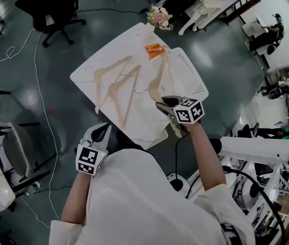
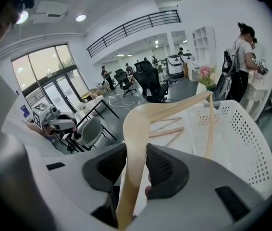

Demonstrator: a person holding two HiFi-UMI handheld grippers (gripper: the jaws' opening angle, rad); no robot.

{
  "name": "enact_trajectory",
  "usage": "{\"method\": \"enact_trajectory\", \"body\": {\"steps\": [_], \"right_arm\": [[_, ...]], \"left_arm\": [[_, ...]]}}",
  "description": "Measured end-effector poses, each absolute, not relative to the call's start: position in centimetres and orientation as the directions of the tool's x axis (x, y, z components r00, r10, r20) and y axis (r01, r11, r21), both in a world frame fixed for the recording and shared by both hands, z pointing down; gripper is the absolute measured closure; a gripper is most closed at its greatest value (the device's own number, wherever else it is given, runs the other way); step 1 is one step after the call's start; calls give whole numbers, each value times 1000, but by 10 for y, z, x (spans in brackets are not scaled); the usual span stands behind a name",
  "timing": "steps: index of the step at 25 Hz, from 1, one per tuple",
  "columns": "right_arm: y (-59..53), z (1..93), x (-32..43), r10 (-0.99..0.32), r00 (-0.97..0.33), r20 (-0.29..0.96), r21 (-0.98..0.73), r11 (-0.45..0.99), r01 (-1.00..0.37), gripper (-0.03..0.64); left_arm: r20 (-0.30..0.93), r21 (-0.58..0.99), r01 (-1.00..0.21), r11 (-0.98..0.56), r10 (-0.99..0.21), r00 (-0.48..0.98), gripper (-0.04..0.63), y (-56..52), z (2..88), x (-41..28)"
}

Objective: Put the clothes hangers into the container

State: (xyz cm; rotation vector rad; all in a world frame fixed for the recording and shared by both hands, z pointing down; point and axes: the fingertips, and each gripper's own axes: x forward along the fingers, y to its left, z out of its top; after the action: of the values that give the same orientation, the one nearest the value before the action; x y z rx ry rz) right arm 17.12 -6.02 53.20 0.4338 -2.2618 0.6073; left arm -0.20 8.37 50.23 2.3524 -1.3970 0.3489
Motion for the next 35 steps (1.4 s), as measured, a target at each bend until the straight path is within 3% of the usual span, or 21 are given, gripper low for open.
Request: {"method": "enact_trajectory", "body": {"steps": [18,24,28,31,35], "right_arm": [[-155,593,235,18,-702,712,-593,552,-586,494],[-164,626,249,52,-681,730,-611,495,-618,492],[-166,627,246,49,-673,738,-589,535,-606,491],[-164,626,247,29,-632,775,-516,607,-605,444],[-169,616,255,-70,-608,791,-428,647,-631,427]], "left_arm": [[474,200,-905,-375,-772,424,597,78,521,-6],[500,206,-916,-343,-768,400,597,75,527,-10],[506,210,-916,-342,-764,401,597,71,532,-9],[503,214,-910,-355,-759,414,597,67,532,-4],[494,214,-901,-378,-754,433,597,65,529,1]]}}
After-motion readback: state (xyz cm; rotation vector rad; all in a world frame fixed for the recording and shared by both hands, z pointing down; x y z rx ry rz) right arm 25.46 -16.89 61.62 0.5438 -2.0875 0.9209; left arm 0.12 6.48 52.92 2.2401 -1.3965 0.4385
